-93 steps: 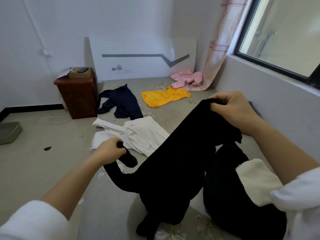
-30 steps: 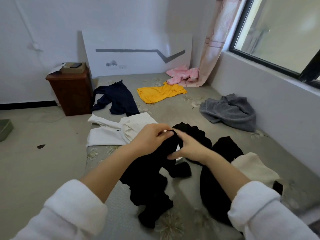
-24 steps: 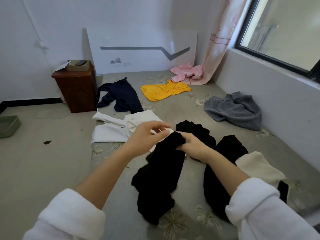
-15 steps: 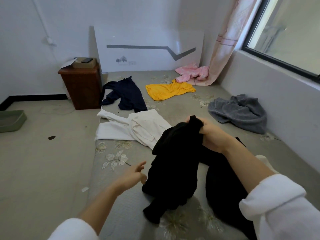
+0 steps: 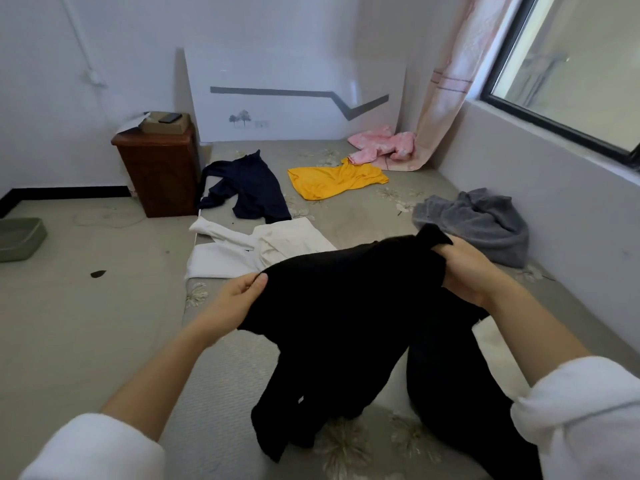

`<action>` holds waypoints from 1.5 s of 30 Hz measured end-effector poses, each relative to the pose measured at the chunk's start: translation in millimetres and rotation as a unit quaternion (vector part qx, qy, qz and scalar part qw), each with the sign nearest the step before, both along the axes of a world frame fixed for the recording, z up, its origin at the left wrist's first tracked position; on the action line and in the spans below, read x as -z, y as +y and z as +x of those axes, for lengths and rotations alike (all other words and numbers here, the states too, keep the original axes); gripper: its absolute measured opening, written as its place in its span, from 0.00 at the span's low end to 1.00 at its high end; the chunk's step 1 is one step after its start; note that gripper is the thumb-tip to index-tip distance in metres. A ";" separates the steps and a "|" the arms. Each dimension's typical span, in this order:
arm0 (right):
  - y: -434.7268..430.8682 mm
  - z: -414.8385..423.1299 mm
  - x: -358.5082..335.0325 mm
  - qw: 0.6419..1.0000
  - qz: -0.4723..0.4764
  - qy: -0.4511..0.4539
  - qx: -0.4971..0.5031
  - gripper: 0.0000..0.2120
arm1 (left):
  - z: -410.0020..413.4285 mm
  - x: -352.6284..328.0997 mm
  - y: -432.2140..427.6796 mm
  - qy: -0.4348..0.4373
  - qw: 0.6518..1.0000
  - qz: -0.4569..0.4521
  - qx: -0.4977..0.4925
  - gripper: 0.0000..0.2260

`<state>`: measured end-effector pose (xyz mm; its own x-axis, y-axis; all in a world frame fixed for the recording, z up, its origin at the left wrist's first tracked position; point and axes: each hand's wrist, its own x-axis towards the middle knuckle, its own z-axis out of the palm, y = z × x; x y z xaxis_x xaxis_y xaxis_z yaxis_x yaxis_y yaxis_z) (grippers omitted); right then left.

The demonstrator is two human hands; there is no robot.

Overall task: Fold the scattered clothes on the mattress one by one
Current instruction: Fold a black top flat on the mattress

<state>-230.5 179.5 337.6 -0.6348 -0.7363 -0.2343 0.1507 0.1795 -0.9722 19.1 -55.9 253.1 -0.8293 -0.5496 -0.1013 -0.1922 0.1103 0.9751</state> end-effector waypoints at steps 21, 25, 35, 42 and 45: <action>7.2 3.8 -10.5 0.992 0.023 -0.016 -0.124 0.13 | 21.0 -50.8 -40.3 -0.083 0.994 0.072 -0.022 0.09; -5.8 7.0 -15.9 0.994 -0.056 -0.028 -0.085 0.15 | 9.9 -44.5 -28.5 0.027 0.968 0.246 -0.046 0.23; -13.0 -5.2 1.4 0.999 -0.018 -0.001 0.039 0.14 | 7.0 -20.1 -33.6 -0.251 0.962 0.110 -0.026 0.29; -9.5 -32.2 18.0 0.938 0.231 0.253 -0.058 0.14 | 22.0 -56.6 -81.6 -0.328 0.936 0.001 0.127 0.12; -30.1 -50.7 32.1 0.856 0.330 0.386 -0.098 0.17 | 6.0 -54.1 -106.1 -0.415 0.894 -0.132 0.107 0.07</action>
